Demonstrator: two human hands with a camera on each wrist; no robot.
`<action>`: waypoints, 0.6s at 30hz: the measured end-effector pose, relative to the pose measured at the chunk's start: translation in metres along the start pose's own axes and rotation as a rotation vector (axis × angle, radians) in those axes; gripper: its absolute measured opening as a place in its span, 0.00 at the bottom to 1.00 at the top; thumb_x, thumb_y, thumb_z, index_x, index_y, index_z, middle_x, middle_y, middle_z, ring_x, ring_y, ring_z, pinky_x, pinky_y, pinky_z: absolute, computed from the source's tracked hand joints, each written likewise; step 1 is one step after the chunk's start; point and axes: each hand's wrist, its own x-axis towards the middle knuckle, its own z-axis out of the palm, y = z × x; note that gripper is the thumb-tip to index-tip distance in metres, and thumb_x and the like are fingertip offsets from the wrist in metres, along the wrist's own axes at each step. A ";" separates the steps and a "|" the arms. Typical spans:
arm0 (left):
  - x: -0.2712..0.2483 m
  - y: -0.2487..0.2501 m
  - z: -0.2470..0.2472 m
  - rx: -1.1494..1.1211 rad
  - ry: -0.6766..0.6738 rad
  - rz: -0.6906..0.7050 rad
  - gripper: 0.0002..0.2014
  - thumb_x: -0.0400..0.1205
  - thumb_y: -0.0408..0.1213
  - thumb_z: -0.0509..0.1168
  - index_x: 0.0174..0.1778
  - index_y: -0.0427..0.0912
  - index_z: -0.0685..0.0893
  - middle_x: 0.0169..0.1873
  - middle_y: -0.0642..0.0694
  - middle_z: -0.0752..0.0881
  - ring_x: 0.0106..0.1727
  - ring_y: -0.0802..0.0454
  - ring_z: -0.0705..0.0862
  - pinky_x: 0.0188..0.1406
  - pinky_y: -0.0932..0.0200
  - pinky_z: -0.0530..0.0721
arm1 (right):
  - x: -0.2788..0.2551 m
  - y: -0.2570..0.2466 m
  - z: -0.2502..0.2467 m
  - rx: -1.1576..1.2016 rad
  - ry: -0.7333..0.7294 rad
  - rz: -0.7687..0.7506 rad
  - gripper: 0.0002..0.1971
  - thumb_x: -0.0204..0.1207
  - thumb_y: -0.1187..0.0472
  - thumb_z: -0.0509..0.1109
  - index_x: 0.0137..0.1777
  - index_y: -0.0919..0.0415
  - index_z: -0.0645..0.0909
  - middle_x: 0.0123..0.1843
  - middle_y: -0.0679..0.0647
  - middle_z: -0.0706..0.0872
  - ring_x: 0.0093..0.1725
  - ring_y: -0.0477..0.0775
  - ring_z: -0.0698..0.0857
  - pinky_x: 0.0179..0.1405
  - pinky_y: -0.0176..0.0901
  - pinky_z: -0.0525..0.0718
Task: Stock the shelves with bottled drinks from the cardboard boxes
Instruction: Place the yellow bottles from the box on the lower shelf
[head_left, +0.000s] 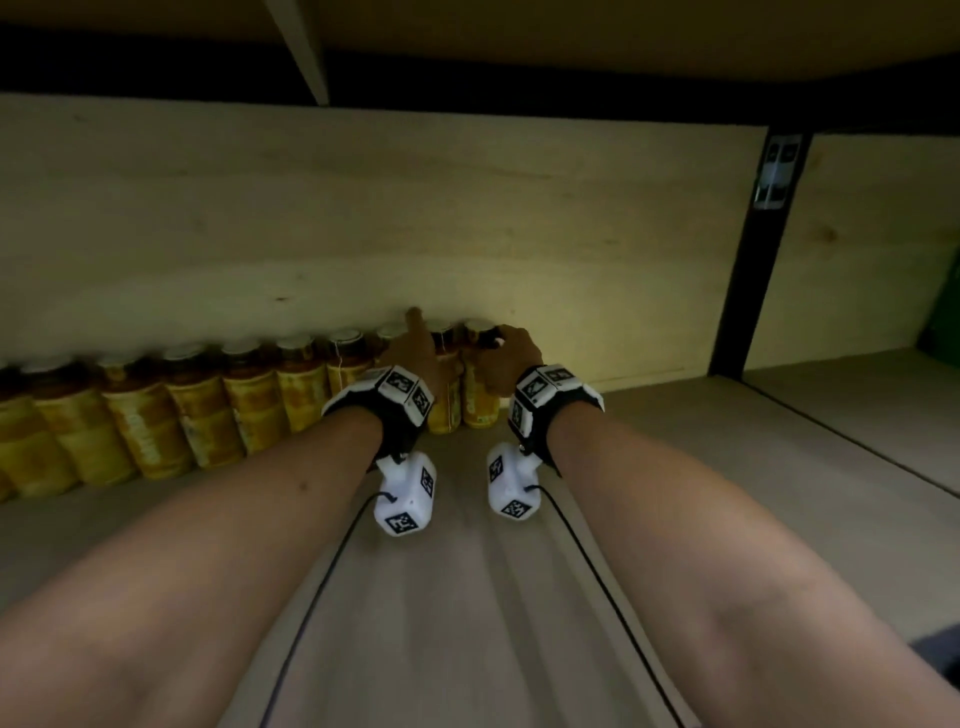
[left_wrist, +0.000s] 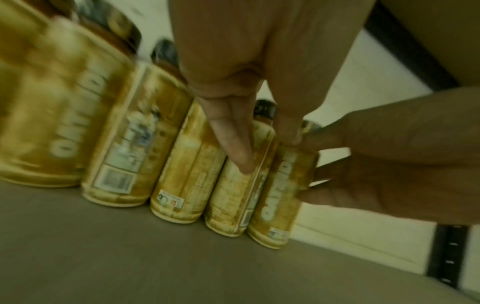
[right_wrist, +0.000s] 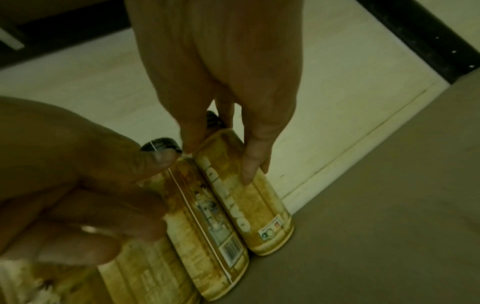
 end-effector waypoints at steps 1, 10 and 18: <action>-0.012 0.006 -0.007 -0.041 0.026 0.008 0.51 0.78 0.53 0.69 0.84 0.45 0.37 0.74 0.32 0.72 0.66 0.34 0.79 0.63 0.42 0.81 | -0.010 -0.004 -0.005 -0.024 -0.050 -0.022 0.15 0.83 0.60 0.66 0.67 0.63 0.79 0.61 0.64 0.83 0.66 0.66 0.82 0.60 0.52 0.82; -0.154 0.020 -0.067 0.287 -0.078 0.169 0.22 0.82 0.42 0.66 0.68 0.33 0.78 0.64 0.35 0.82 0.63 0.38 0.81 0.53 0.54 0.76 | -0.119 -0.019 -0.029 -0.460 -0.279 -0.206 0.20 0.81 0.58 0.68 0.70 0.66 0.78 0.68 0.56 0.80 0.65 0.56 0.80 0.60 0.40 0.76; -0.293 -0.024 -0.075 0.503 -0.249 0.277 0.23 0.80 0.51 0.64 0.70 0.47 0.78 0.68 0.44 0.80 0.69 0.46 0.77 0.65 0.51 0.77 | -0.257 0.005 -0.013 -0.732 -0.467 -0.377 0.22 0.78 0.53 0.68 0.73 0.51 0.78 0.73 0.56 0.79 0.70 0.57 0.78 0.65 0.47 0.78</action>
